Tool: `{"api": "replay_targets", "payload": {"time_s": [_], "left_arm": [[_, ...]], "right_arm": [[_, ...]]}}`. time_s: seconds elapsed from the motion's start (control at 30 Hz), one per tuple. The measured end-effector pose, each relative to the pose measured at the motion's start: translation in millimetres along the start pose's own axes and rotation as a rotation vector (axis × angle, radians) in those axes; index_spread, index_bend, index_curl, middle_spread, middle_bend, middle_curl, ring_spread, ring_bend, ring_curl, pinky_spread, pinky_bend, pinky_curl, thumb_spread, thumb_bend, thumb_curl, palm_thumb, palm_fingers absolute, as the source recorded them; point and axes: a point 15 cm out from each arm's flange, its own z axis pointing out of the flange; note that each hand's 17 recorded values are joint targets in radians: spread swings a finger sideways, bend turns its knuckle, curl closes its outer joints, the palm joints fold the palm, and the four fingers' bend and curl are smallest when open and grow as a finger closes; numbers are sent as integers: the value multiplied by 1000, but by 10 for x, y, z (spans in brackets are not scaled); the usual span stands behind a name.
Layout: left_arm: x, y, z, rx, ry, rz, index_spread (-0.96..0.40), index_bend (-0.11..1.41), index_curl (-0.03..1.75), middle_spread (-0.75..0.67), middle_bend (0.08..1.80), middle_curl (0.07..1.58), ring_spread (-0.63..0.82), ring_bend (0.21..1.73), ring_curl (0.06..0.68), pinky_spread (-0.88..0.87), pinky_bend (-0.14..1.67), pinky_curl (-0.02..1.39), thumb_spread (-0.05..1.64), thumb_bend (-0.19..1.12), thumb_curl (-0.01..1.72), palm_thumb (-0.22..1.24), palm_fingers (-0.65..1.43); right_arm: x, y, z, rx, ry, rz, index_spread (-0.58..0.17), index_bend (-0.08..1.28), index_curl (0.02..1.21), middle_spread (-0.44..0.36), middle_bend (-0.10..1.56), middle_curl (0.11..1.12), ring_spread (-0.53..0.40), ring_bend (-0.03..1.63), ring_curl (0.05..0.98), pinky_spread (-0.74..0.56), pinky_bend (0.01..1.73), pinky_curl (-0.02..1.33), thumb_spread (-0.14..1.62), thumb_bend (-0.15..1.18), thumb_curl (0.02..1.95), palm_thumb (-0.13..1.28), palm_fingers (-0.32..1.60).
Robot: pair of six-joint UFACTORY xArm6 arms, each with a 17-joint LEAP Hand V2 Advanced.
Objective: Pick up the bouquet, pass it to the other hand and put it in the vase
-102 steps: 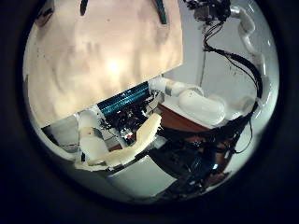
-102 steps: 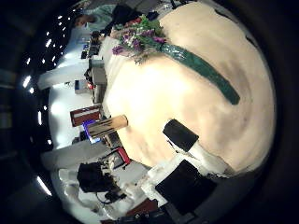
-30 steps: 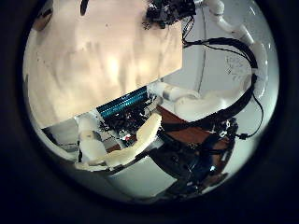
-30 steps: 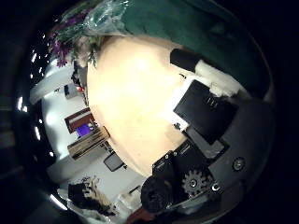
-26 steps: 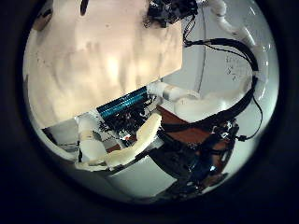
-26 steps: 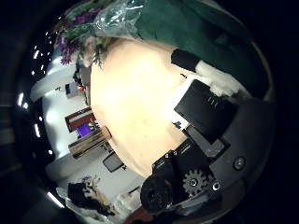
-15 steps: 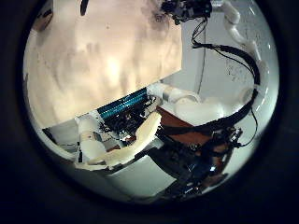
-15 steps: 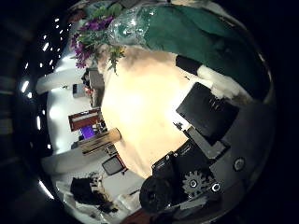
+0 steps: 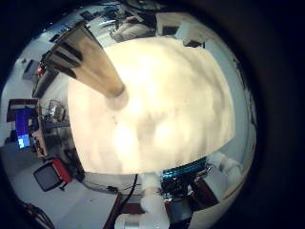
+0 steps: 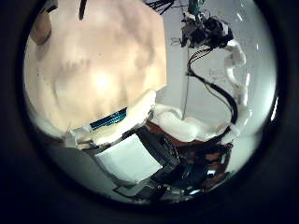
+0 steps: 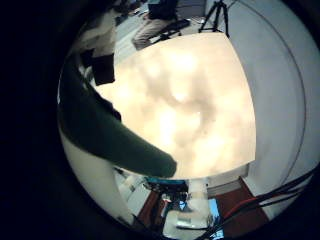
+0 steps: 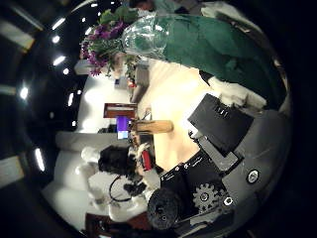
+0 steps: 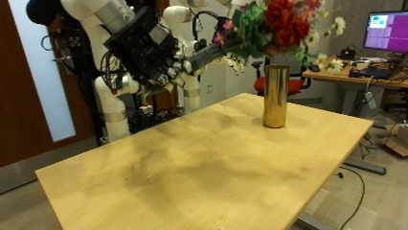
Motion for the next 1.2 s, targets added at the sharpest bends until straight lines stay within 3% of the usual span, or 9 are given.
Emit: {"api": "replay_targets", "payload": {"time_s": [0.2, 0.33, 0.5, 0.57, 0.8, 1.07, 1.2], "left_arm": [[196, -115, -275, 75, 179, 16, 12, 189, 400, 16, 331, 391, 156, 553, 122, 179, 195, 250, 1013, -39, 266, 213, 493], [387, -182, -413, 125, 315, 50, 34, 160, 390, 24, 328, 391, 153, 574, 123, 169, 210, 250, 968, -39, 265, 155, 460], [630, -250, -624, 189, 516, 83, 93, 153, 362, 125, 259, 373, 206, 613, 131, 185, 272, 269, 890, -35, 278, 113, 364], [712, -271, -657, 180, 595, 95, 151, 141, 330, 248, 213, 357, 278, 644, 140, 249, 318, 285, 821, -35, 297, 115, 262], [817, -273, -809, 159, 782, 156, 212, 138, 282, 382, 206, 342, 391, 674, 151, 375, 356, 297, 765, -38, 316, 117, 133], [900, -327, -830, 153, 854, 160, 240, 150, 265, 428, 232, 337, 453, 679, 158, 444, 360, 299, 741, -37, 332, 138, 93], [878, -337, -860, 149, 860, 149, 272, 147, 257, 350, 359, 369, 461, 648, 151, 442, 321, 290, 736, -37, 338, 153, 155]], "right_arm": [[-323, 190, -39, 7, -181, -130, -286, 1028, 1029, -130, 1359, 774, -195, 1436, 644, -206, 1257, 790, 317, -18, 913, 1219, 1109], [-466, 344, 35, -11, -346, -165, -284, 1031, 1031, -128, 1361, 769, -195, 1440, 647, -212, 1229, 825, 266, -20, 925, 1208, 1113], [-520, 616, 235, -70, -538, -192, -281, 1034, 1032, -127, 1365, 764, -196, 1441, 649, -220, 1202, 862, 234, -19, 933, 1203, 1111], [-567, 634, 283, -80, -584, -217, -281, 1037, 1034, -127, 1369, 765, -196, 1440, 650, -222, 1193, 875, 225, -19, 934, 1203, 1112], [-985, 780, 670, -198, -702, -274, -280, 1039, 1036, -127, 1373, 763, -190, 1441, 652, -233, 1161, 919, 205, -20, 937, 1194, 1111], [-1294, 944, 1016, -316, -740, -314, -279, 1038, 1037, -126, 1378, 760, -187, 1436, 655, -237, 1129, 976, 206, -18, 944, 1197, 1111], [-1462, 1002, 1201, -351, -726, -344, -279, 1039, 1038, -126, 1375, 760, -188, 1436, 656, -239, 1118, 997, 208, -18, 948, 1196, 1109]]}}
